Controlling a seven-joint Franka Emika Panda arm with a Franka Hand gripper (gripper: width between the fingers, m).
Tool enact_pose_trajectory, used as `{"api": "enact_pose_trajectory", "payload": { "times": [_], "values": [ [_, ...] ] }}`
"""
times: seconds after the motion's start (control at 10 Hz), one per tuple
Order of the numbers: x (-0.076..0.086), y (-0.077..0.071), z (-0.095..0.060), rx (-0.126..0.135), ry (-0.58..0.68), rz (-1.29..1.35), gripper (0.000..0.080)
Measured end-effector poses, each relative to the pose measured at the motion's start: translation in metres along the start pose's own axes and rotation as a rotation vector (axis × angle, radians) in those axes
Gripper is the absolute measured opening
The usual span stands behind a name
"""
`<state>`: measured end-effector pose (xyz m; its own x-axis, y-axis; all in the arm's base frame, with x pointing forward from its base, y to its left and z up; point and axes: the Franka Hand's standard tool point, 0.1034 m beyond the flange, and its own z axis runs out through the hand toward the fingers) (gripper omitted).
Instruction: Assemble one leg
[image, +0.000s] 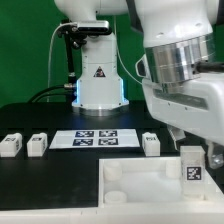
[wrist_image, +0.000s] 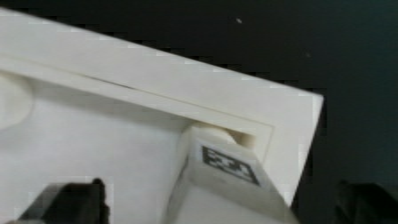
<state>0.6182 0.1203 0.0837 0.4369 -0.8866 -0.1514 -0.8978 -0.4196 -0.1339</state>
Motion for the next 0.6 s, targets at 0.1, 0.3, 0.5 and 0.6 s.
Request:
{"api": "enact_pose_trajectory", "payload": {
  "times": [0.1,0.3,0.5,0.6],
  "values": [
    [0.0008,0.0002,0.0000,0.000,0.000,-0.123,0.0648],
    [0.0007,0.0009,0.0007,-0.016,0.016,-0.362,0.0649],
    [0.0016,0.0007,0.0039,-0.067,0.057,-0.788,0.0649],
    [0.0037,0.0004,0.0059,-0.072,0.054,-0.908,0.0649]
  ]
}}
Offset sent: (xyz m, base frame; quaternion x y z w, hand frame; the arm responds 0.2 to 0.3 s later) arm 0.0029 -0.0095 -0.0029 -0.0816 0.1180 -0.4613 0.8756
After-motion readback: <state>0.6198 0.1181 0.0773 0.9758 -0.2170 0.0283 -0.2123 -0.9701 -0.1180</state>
